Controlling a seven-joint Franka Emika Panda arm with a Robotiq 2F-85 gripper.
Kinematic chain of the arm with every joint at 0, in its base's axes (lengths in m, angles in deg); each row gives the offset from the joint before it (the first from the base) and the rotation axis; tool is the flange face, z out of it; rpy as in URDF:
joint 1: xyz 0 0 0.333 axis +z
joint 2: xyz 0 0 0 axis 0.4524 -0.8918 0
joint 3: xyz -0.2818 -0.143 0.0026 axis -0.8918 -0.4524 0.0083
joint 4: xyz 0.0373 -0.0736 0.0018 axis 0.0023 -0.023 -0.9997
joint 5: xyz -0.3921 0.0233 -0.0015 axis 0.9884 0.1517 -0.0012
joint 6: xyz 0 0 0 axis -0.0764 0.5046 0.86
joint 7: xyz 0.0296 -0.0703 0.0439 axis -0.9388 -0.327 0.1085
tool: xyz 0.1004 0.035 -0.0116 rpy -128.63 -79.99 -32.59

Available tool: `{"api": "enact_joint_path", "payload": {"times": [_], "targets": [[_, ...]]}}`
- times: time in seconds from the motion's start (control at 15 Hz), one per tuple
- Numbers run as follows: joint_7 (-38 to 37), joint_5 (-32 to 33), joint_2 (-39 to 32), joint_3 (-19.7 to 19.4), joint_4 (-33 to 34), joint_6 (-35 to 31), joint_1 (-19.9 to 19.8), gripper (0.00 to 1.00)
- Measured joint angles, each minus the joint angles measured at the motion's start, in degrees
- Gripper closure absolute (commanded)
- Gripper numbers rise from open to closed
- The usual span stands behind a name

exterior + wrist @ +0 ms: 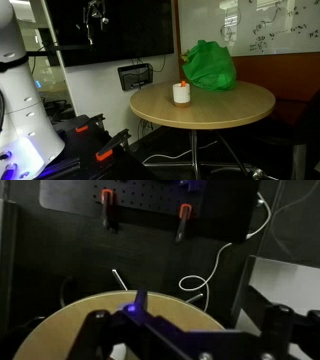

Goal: Move the mug from left to right.

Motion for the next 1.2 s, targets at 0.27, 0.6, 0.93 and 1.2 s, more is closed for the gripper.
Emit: {"api": "enact_joint_path", "payload": {"times": [0.27, 0.6, 0.93, 1.2], "targets": [[0.00, 0.00, 0.00, 0.00, 0.00, 0.00, 0.00, 0.00], [0.00, -0.12, -0.35, -0.06, -0.14, -1.46, -0.21, 0.00], [-0.13, -0.62, -6.68, -0.12, -0.71, -16.75, -0.98, 0.00], [-0.56, -0.73, -19.19, -0.28, 1.24, -32.48, -1.89, 0.00]]}}
